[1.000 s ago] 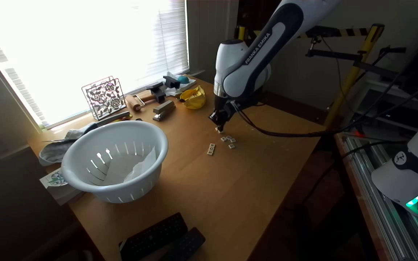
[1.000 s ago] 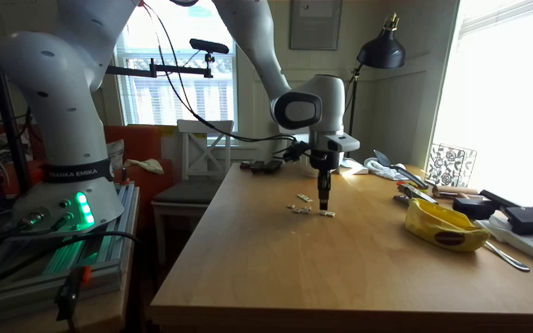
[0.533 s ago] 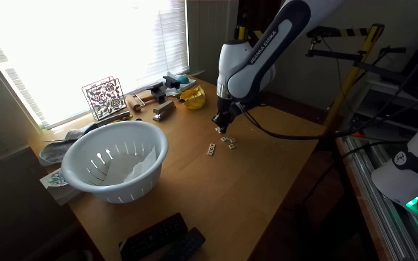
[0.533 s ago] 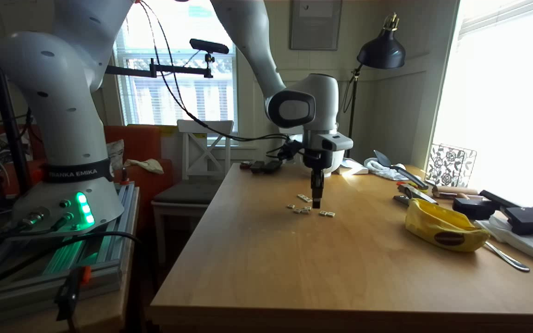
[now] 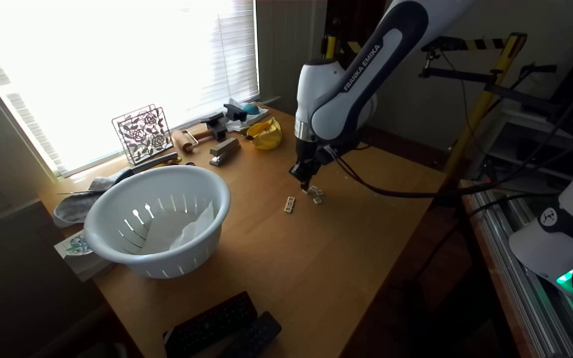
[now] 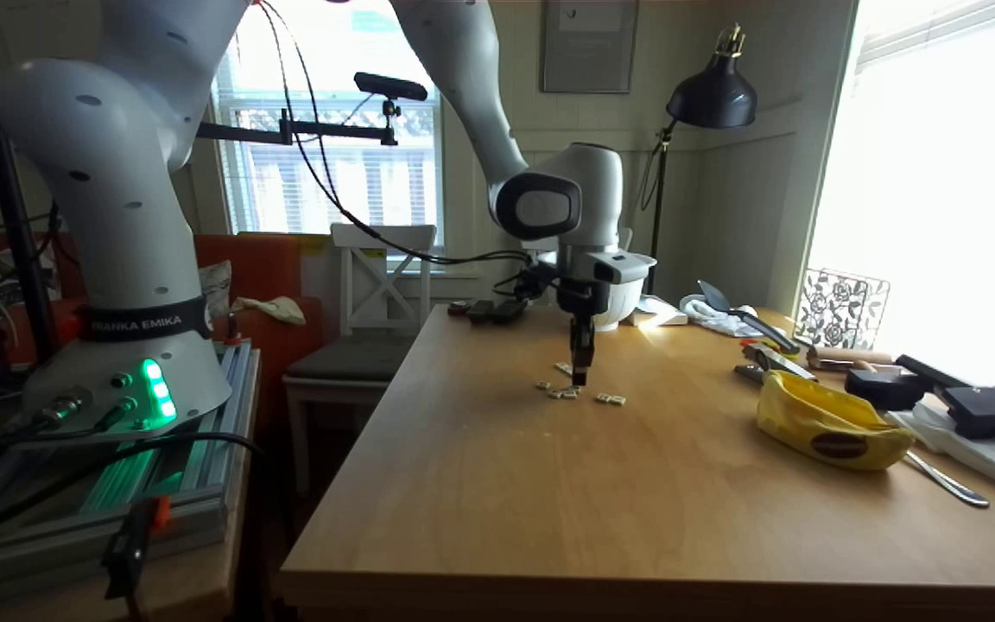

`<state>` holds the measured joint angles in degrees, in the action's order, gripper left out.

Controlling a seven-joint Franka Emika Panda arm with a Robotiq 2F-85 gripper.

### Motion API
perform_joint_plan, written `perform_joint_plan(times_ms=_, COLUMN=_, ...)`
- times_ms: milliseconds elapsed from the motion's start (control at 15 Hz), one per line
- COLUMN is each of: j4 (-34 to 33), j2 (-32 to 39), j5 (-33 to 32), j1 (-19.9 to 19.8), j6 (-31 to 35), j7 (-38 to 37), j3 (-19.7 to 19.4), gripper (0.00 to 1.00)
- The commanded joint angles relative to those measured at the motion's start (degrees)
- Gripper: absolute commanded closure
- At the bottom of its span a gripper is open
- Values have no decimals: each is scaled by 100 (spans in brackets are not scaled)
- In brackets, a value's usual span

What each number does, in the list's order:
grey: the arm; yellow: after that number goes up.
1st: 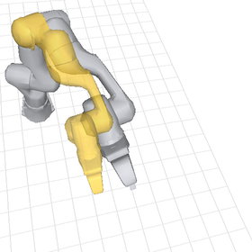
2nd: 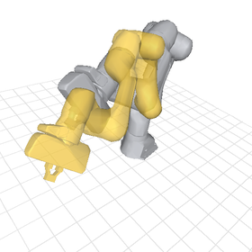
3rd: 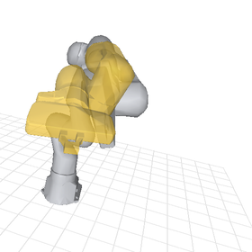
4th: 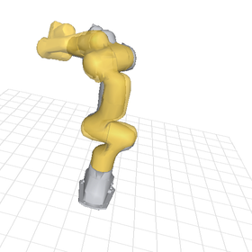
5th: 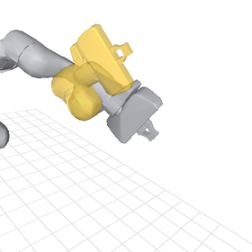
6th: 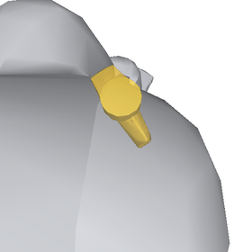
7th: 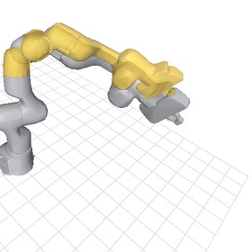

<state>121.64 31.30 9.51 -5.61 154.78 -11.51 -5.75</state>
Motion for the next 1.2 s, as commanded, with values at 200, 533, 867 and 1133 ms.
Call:
perform_joint_plan(times_ms=200, j4=13, j2=-26, j5=28, j1=-37, j6=-167, j7=92, j3=57, gripper=100)
perform_joint_plan(times_ms=533, j4=-205, j2=197, j5=14, j1=26, j6=-149, j7=-165, j3=-79, gripper=100)
perform_joint_plan(times_ms=867, j4=-592, j2=467, j5=105, j1=-63, j6=-223, j7=-374, j3=-129, gripper=100)
perform_joint_plan(times_ms=1133, j4=-923, j2=694, j5=39, j1=-23, j6=-384, j7=-713, j3=-339, gripper=100)
